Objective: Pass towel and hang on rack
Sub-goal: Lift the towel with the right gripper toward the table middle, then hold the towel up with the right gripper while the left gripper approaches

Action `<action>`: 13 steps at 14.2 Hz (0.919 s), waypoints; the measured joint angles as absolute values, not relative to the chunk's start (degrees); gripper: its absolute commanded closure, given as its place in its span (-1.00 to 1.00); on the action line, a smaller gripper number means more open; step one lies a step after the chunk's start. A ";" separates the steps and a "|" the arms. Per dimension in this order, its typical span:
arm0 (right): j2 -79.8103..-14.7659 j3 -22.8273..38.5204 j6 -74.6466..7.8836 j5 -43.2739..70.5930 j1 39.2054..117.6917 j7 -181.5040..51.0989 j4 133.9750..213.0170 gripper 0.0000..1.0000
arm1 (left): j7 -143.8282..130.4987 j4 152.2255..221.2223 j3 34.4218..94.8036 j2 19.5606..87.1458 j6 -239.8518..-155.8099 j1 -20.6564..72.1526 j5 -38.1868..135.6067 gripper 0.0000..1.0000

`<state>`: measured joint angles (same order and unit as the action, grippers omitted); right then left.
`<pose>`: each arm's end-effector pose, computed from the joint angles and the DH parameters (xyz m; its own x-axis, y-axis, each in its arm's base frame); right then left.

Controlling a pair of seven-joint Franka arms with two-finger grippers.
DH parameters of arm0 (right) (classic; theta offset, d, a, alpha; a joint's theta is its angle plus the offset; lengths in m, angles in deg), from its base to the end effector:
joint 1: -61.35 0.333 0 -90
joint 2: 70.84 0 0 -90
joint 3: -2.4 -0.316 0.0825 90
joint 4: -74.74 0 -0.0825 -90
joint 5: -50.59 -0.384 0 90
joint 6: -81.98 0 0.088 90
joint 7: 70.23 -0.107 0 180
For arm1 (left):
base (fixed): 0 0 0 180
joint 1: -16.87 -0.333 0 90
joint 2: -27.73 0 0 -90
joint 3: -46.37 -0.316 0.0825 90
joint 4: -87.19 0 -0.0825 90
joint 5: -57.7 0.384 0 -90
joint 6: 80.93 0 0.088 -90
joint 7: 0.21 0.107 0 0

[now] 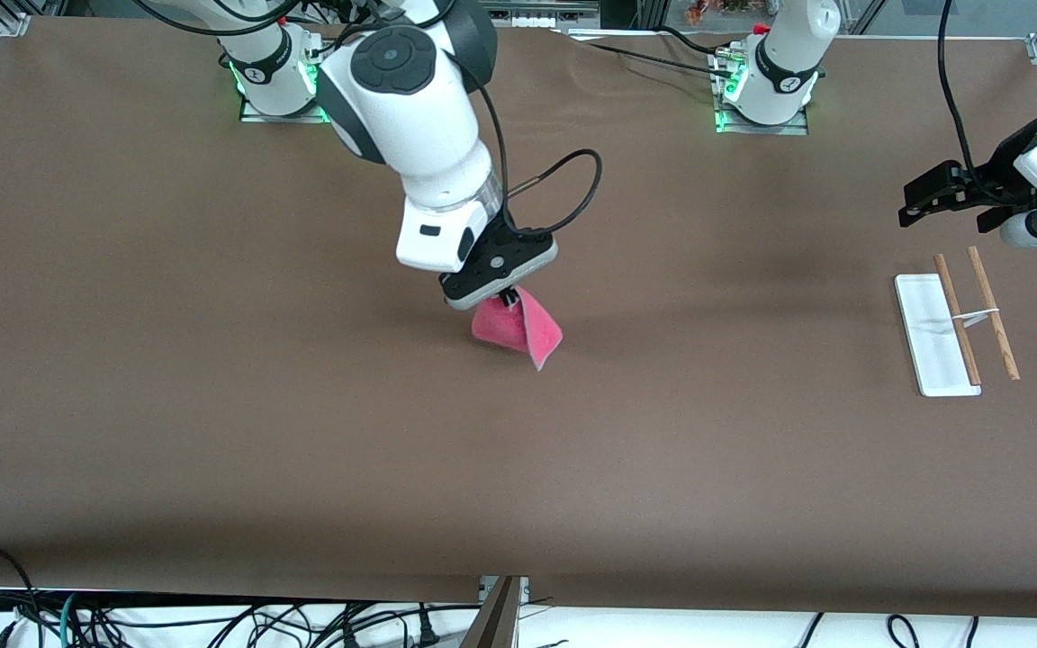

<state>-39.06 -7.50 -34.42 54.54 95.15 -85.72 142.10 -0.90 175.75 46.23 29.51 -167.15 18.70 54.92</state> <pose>0.5637 0.4852 0.5066 0.8593 0.4237 0.2865 0.4673 -0.8781 -0.1028 0.5564 -0.0219 0.6136 0.9972 -0.0206 -0.0723 -0.0172 -0.9987 0.0476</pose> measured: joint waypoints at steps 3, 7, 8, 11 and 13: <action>-39.06 -7.50 -34.59 54.55 96.20 -89.98 142.10 1.00 | -0.90 175.75 46.23 29.51 -167.12 18.72 54.92 -1.00; -39.05 -7.50 -35.60 54.55 96.65 -90.83 142.08 1.00 | -0.59 177.43 48.04 29.79 -169.22 19.50 54.81 -1.00; -39.05 -7.51 -35.90 54.55 97.17 -90.84 142.08 1.00 | -0.58 179.72 48.52 30.23 -171.53 20.09 54.06 -1.00; -38.87 -7.51 -36.06 55.62 100.15 -90.86 142.08 1.00 | -0.07 185.17 50.47 32.24 -180.75 21.05 56.44 -1.00; -38.65 -7.50 -36.07 58.17 102.39 -91.38 142.09 1.00 | 0.43 188.13 51.60 33.09 -185.44 21.27 56.81 -1.00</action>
<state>-38.65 -7.50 -36.07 58.17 102.39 -91.38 142.09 0.43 188.13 51.60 33.09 -185.44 21.27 56.81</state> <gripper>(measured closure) 0.982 0.000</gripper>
